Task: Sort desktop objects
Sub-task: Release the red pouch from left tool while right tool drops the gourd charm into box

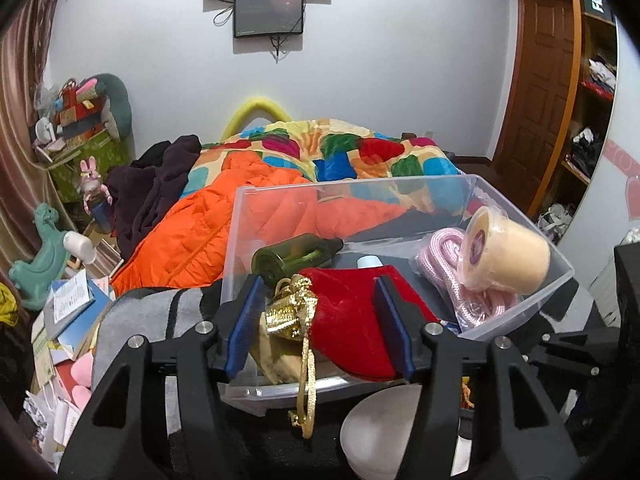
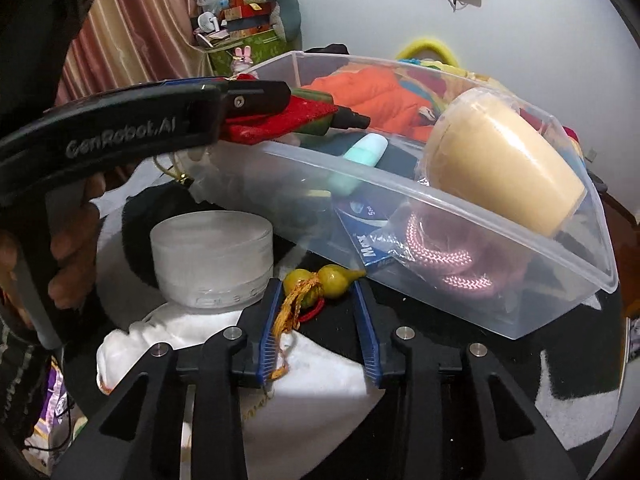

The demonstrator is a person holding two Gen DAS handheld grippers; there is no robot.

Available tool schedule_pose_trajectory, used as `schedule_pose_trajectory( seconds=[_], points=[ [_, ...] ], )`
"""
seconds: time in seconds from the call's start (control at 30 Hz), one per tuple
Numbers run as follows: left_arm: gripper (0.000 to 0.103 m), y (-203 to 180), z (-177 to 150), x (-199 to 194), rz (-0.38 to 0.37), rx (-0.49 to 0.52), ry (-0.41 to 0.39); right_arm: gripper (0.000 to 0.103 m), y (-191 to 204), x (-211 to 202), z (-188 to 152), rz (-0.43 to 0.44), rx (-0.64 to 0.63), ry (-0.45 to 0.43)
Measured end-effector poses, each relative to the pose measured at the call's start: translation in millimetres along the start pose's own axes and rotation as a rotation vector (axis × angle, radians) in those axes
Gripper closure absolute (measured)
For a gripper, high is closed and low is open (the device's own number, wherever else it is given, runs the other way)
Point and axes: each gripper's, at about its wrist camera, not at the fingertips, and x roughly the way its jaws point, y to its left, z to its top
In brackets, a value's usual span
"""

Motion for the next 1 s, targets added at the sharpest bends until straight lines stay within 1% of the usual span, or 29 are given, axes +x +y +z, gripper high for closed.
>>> schedule_pose_trajectory(
  seconds=[0.1, 0.2, 0.27, 0.33, 0.43, 0.53, 0.63, 0.7, 0.83, 0.93, 1.0],
  points=[
    [0.044, 0, -1, 0, -0.005, 0.007, -0.002, 0.069, -2, 0, 0, 0.003, 0.012, -0.007],
    [0.043, 2, -1, 1, -0.036, -0.008, 0.014, 0.069, -6, -1, -1, 0.008, 0.039, -0.021],
    [0.043, 3, -2, 1, -0.063, -0.010, 0.032, 0.070, -3, -4, -4, 0.000, 0.029, -0.038],
    [0.043, -1, -3, 1, -0.084, -0.009, 0.044, 0.072, -1, -8, -6, -0.008, 0.010, -0.051],
    [0.044, -10, -4, -1, -0.117, -0.003, 0.059, 0.074, 1, -19, -8, -0.025, -0.021, -0.086],
    [0.044, -17, -5, -6, -0.104, 0.010, 0.055, 0.074, 0, -35, -8, -0.028, -0.032, -0.123],
    [0.044, -13, -4, -11, -0.132, -0.017, 0.057, 0.073, -4, -55, -9, -0.045, -0.036, -0.178],
    [0.044, -6, -3, -16, -0.156, -0.046, 0.055, 0.073, -8, -66, -6, -0.047, -0.028, -0.208],
    [0.044, 2, 0, -34, -0.141, -0.059, 0.014, 0.074, -10, -75, 10, -0.059, -0.007, -0.256],
    [0.044, 8, 1, -48, -0.158, -0.072, -0.007, 0.074, -7, -67, 28, -0.056, 0.006, -0.269],
    [0.044, 10, -1, -57, -0.153, -0.071, -0.020, 0.074, -6, -59, 37, -0.074, 0.016, -0.263]
  ],
)
